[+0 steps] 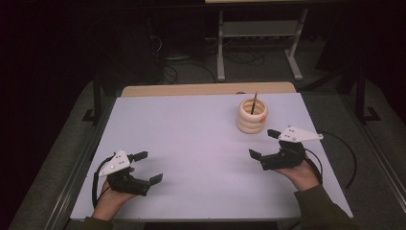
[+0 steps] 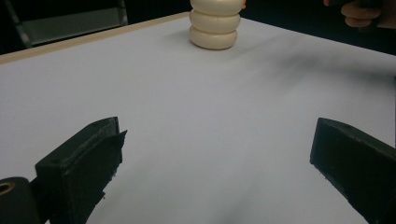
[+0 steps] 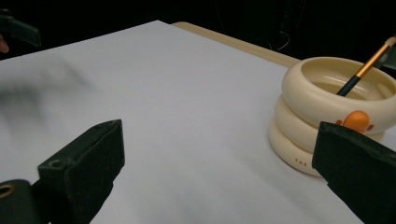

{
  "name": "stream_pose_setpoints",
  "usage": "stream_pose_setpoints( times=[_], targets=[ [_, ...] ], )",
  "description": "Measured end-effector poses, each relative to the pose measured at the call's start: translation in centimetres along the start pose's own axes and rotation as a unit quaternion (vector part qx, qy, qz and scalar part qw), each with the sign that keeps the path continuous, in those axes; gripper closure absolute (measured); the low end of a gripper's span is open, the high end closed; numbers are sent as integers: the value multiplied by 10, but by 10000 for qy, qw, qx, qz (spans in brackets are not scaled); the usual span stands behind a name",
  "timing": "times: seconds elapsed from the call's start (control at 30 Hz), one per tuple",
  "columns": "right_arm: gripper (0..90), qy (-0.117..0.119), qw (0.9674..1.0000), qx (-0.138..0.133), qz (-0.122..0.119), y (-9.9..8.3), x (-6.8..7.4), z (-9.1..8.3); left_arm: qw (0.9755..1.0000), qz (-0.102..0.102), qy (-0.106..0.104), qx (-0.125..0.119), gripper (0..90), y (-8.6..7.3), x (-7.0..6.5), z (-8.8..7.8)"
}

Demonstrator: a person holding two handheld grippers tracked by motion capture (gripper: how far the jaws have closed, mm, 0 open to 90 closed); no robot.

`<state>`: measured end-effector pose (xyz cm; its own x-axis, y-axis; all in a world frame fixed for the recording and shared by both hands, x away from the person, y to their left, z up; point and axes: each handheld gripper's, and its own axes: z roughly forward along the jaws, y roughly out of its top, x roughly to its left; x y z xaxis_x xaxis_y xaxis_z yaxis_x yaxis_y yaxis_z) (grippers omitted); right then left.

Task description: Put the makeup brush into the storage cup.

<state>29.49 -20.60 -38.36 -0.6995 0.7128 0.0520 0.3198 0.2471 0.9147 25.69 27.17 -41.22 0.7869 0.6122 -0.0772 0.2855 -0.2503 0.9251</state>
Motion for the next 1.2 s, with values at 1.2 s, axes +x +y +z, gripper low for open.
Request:
stream_pose_setpoints(
  times=[1.2],
  targets=[
    [19, -172, 9998, 114, 62, -60, 2, -31, 10000, -5, -19, -20, 19, 0, 0, 0]
  ],
)
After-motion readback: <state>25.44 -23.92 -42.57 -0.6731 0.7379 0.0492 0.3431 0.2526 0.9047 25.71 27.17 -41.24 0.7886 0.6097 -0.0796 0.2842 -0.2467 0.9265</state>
